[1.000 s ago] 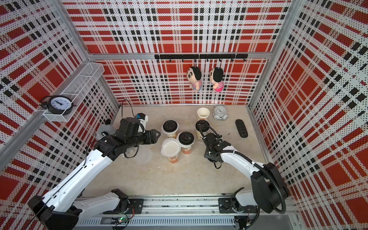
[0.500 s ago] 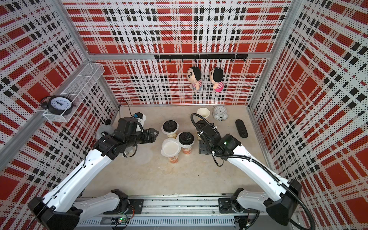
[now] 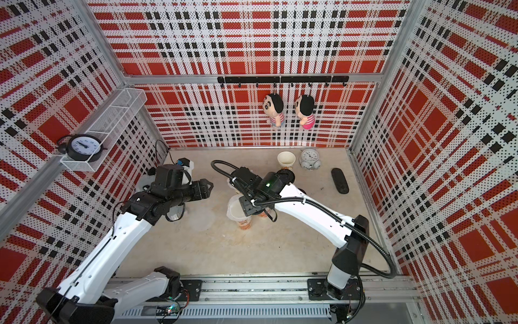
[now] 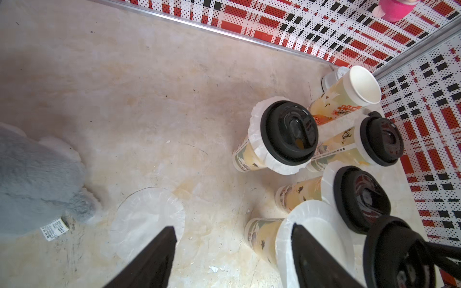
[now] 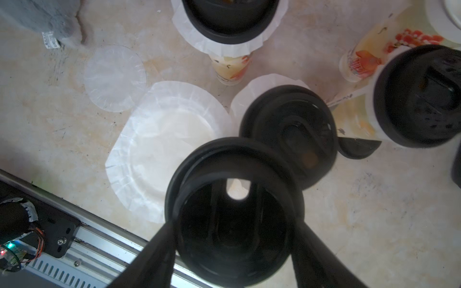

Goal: Put the leak-proof paper on the milk tea cups
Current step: Place the cup lid on the cup.

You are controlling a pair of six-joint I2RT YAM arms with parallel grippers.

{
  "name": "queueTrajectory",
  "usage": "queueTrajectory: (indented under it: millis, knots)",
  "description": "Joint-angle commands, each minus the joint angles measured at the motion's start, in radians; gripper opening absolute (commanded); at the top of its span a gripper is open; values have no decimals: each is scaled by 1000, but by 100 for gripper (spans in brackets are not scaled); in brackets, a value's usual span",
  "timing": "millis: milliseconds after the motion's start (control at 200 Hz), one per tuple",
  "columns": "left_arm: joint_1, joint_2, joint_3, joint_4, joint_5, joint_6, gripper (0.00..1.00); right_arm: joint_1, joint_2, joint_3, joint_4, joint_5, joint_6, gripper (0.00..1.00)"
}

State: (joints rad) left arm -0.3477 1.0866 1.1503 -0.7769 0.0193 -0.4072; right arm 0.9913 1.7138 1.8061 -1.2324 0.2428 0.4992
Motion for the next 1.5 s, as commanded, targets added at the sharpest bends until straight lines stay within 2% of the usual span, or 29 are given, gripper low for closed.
queueTrajectory:
  millis: [0, 105, 481, 1197, 1493]
  knots:
    - [13, -17, -12, -9, 16, 21, 76, 12, 49, 62, -15, -31, -63, 70]
    - [19, -21, -14, -9, 21, 24, 76, 19, 100, 95, -9, -76, -79, 70]
    - [23, -22, -16, -9, 30, 27, 76, 20, 182, 163, -10, -110, -98, 70]
    - [24, -28, -30, -5, 36, 31, 76, 27, 187, 122, 3, -112, -82, 71]
    - [24, -31, -31, -5, 40, 31, 76, 27, 190, 112, 14, -107, -74, 77]
